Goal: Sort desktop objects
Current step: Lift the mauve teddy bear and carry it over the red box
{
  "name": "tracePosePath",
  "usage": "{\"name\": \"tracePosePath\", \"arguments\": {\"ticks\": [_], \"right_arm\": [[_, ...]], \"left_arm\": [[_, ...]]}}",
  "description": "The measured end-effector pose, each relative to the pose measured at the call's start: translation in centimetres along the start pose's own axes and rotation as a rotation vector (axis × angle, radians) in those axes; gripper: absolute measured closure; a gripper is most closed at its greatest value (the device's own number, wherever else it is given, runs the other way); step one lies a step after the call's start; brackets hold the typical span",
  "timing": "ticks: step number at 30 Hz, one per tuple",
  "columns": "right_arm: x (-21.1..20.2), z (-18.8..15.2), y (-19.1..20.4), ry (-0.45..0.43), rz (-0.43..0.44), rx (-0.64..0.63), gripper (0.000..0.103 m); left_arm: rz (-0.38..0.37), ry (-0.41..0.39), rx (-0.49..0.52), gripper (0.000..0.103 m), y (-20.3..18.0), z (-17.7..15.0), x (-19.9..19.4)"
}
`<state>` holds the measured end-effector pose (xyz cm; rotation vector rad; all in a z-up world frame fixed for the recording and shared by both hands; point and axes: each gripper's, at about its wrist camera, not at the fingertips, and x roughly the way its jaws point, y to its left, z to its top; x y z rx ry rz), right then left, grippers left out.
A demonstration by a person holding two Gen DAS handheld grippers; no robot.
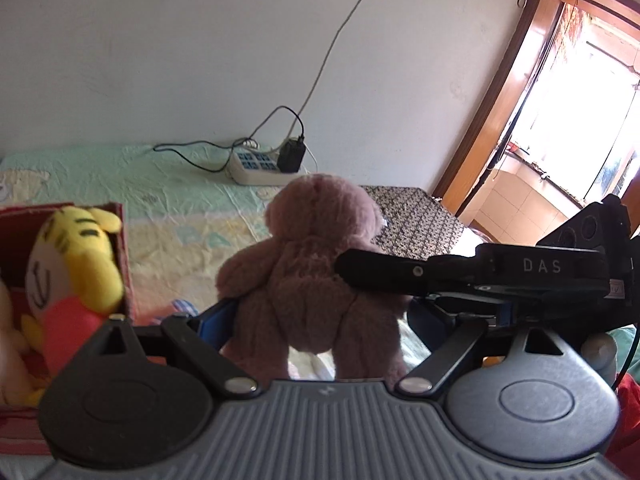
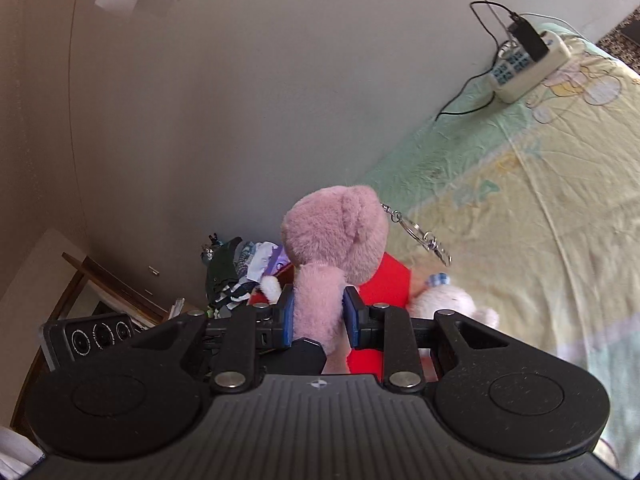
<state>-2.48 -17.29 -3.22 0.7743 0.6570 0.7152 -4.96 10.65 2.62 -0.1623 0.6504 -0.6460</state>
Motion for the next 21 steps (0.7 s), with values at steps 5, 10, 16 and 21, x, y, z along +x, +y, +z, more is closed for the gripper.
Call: {"name": "tracePosePath", "arguments": {"ticks": [5,10,16,21], "right_arm": [[3.2,-0.5,3.6,-0.021,0.043,-0.066,0.076],[7.1,-0.5,6.2,-0.02,0.074,-0.12,0.076],[11.7,-0.7,8.5,0.012,0.05,-0.191,0.076],[14.7,-1.1,9.7,0.04,-0.003,-0.262,0.076]], "left_arm": [[0.02,-0.075,0.017,0.014,2.5,0.7,-4.2],[0.053,-0.125,0.005,0.014,5.8,1.3,-7.0],[0.078,-0.146,-0.05,0.014,10.1,1.3,-7.9],[0.124,-0.125,-0.062,0.014,12.4,0.7,-6.8]]}}
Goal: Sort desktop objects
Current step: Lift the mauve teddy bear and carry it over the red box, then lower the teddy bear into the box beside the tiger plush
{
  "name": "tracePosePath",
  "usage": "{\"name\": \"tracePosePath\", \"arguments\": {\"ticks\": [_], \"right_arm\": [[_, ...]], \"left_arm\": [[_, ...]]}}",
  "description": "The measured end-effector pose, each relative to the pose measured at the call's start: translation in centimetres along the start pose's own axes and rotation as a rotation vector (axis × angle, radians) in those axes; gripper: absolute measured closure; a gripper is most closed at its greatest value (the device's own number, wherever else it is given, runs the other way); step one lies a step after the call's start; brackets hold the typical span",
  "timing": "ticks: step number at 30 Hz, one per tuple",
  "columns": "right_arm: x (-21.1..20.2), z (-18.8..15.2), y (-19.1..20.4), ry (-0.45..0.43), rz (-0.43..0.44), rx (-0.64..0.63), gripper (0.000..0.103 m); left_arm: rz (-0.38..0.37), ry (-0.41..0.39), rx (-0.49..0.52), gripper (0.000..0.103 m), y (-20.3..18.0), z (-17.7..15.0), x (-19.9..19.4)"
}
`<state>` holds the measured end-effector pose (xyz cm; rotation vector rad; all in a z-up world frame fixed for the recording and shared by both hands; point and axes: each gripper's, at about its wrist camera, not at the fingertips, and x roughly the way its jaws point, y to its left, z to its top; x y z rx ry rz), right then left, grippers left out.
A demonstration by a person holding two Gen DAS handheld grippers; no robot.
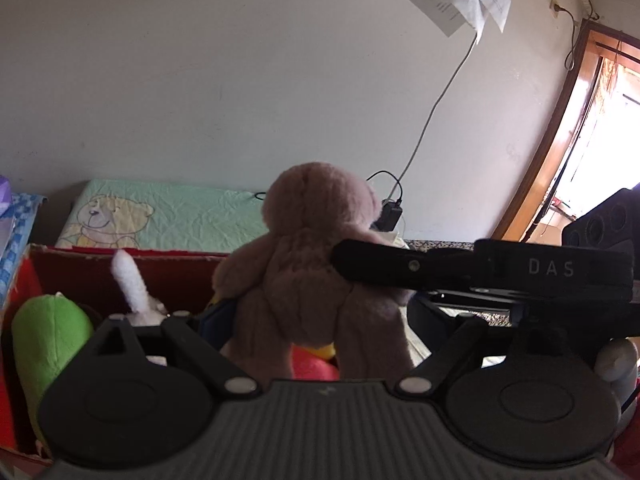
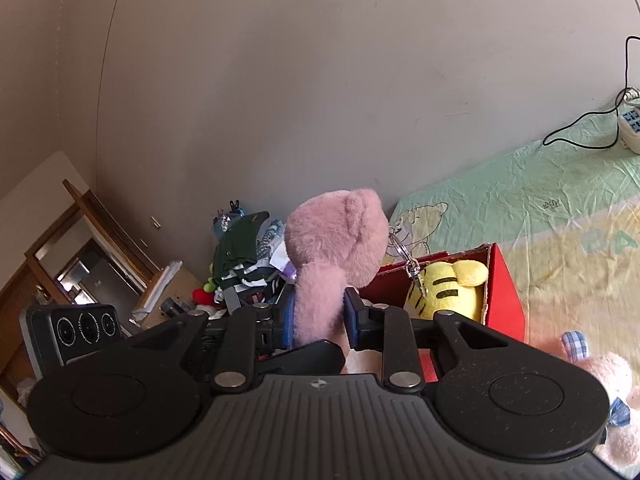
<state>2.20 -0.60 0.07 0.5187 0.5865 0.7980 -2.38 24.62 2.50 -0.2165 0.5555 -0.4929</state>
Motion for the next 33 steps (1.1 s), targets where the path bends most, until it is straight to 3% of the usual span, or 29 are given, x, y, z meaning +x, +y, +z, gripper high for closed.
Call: {"name": "tracePosePath", "arguments": {"ticks": [9,15,33], "right_arm": [[3.9,-1.1,1.0,0.092,-0.137,-0.102,0.078],[6.5,-3.1,1.0,0.171,-0.221,-0.136,0.081],[6.9,-3.6,-2.0,0.163,-0.194,0.074,0.081]], "left_arm": [[0.038,0.117,-0.01,0.014,2.3,-1.7,2.8],[0.016,0.112,0.032,0.016,2.9,-1.9,1.8],[0.031,0.201,0.035,0.015,4.3,-2.1,3.3]]}}
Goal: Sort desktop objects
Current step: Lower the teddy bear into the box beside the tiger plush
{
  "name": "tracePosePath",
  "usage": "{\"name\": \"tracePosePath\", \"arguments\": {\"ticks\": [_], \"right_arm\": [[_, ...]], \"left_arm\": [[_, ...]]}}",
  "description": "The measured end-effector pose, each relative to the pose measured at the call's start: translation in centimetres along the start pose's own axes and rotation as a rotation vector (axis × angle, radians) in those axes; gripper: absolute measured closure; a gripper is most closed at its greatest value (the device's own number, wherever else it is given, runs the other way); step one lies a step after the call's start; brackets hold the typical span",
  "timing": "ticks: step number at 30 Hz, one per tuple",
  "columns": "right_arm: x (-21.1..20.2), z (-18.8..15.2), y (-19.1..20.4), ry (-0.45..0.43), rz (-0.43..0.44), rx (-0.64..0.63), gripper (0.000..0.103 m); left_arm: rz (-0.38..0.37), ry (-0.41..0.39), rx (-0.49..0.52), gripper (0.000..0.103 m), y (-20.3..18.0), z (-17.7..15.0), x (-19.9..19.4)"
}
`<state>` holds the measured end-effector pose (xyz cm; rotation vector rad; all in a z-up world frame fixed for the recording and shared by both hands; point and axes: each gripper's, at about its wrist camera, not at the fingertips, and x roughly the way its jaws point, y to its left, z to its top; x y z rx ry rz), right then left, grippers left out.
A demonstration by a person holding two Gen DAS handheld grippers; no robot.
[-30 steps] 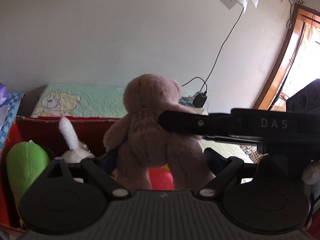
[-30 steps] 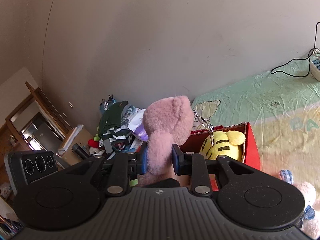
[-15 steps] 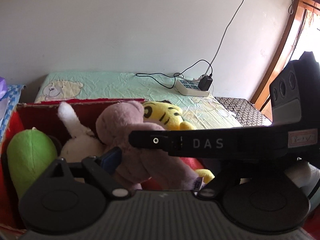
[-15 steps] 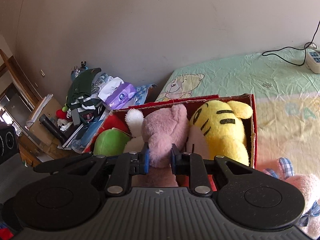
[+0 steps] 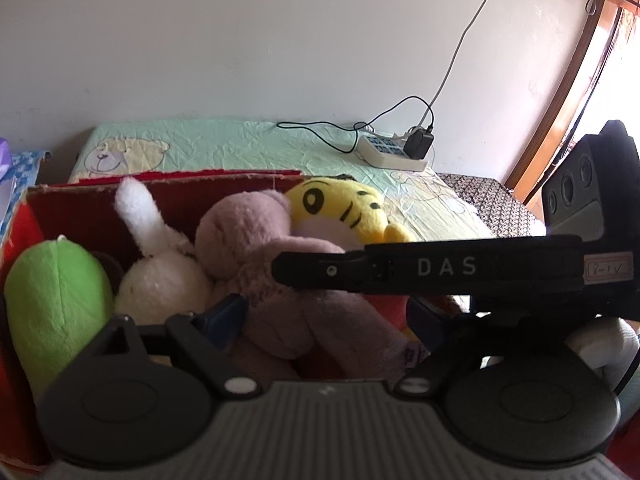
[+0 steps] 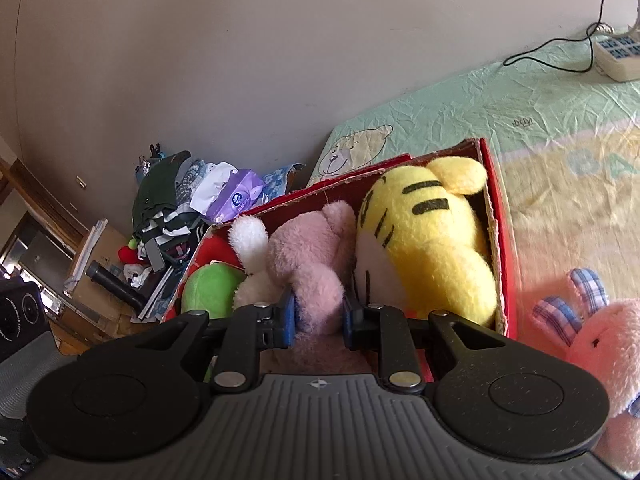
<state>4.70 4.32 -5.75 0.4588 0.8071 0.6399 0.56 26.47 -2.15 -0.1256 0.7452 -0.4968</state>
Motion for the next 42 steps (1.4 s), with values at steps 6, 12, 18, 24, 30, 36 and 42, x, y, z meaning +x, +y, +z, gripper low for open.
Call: {"name": "tracePosePath", "arguments": {"ticks": [6,12,18,24,30,36,42], "right_arm": [[-1.0,-0.3,0.2,-0.033,-0.003,0.029,0.077],[-2.7,-0.6,0.1,-0.063,-0.024,0.027,0.074],[-2.7,-0.9,0.2,-0.054,-0.033,0.028,0.084],[-2.5,-1.3,0.0,-0.068,-0.029,0.068,0.086],[-2.3,-1.5,0.6,-0.074,-0.055,0.061,0.084],[-2.4,-1.9,1.1,-0.085,-0.085,0.036,0.08],[-2.6,-2.3,1.3,-0.104,-0.107,0.03,0.078]], "left_arm": [[0.015,0.016,0.016,0.013,0.4,0.2,0.3],[0.048,0.012,0.031,0.012,0.2,0.1,-0.1],[0.112,0.025,0.048,0.012,-0.5,0.3,0.0],[0.161,0.047,0.055,0.011,-1.0,0.6,0.1],[0.237,0.068,0.067,0.008,-1.4,0.8,0.0],[0.298,0.085,0.065,0.006,-1.6,0.8,-0.3],[0.354,0.096,0.055,0.004,-1.5,0.8,-0.8]]}}
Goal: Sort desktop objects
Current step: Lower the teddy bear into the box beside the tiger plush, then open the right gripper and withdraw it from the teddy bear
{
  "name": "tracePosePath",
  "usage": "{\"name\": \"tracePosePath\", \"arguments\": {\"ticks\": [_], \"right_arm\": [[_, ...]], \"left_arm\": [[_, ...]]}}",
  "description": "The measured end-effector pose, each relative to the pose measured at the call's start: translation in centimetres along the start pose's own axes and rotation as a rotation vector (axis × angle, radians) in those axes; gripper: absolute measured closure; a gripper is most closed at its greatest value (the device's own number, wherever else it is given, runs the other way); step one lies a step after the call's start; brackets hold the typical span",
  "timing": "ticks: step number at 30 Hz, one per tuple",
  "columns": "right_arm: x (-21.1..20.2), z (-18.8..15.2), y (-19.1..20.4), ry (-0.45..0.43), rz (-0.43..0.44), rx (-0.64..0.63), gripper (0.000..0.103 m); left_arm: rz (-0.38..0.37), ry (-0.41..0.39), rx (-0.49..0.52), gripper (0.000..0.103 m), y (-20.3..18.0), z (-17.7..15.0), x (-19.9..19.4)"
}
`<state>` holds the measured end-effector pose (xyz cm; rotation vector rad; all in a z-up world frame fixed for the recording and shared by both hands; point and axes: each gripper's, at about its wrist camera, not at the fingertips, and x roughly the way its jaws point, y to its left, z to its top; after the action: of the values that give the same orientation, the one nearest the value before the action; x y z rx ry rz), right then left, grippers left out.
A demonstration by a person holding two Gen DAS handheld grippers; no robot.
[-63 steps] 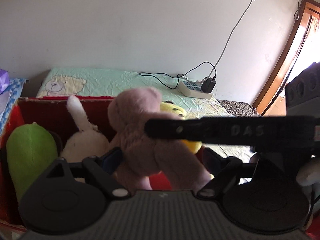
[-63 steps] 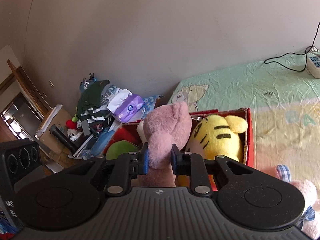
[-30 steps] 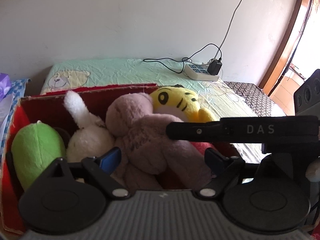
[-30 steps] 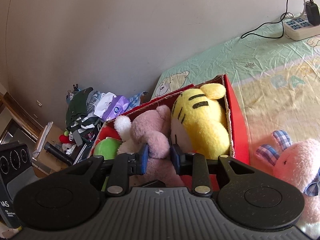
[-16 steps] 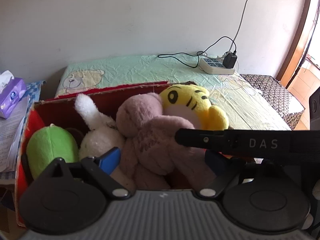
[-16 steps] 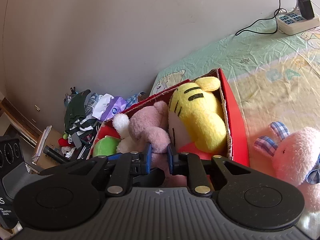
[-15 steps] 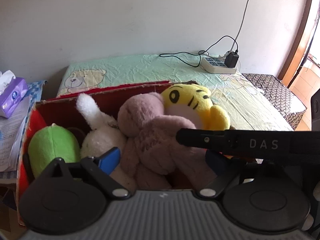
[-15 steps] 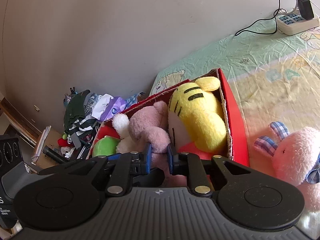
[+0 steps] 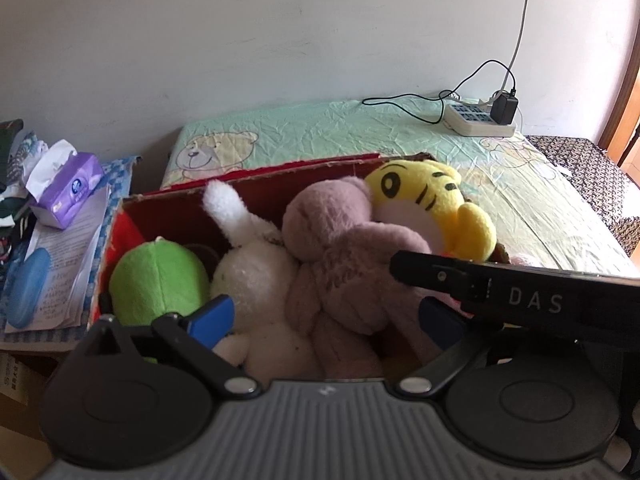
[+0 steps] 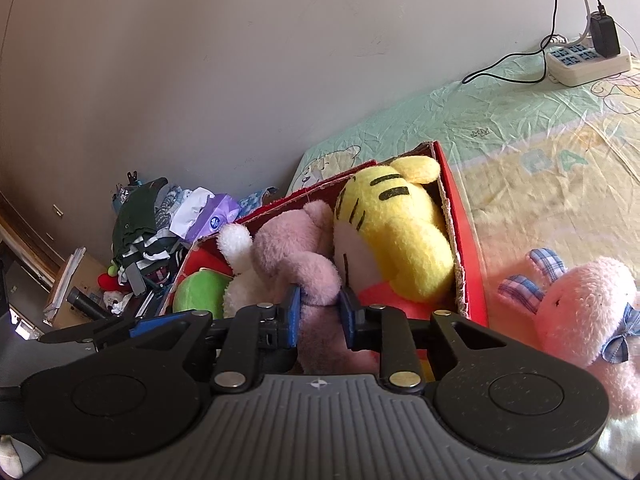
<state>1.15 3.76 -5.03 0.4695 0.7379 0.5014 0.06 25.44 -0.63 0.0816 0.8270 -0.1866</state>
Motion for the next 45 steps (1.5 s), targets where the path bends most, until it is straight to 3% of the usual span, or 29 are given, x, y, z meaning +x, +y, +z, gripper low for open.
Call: {"name": "tracePosePath", "arguments": {"ticks": [14,39,45], "right_arm": [[-0.8,-0.5,1.4,-0.035,-0.076,-0.085,0.073],[-1.5,-1.2,2.6,-0.021,-0.191,-0.124,0.072],[-1.9,-1.4,3.0,-0.024,-0.221,-0.14,0.072]], "left_arm": [[0.036,0.059,-0.034,0.004,0.8,-0.6,0.7],[0.003,0.127,-0.066,0.003,1.1,-1.2,1.5],[0.043,0.14,-0.078,0.003,1.1,-1.3,1.6]]}}
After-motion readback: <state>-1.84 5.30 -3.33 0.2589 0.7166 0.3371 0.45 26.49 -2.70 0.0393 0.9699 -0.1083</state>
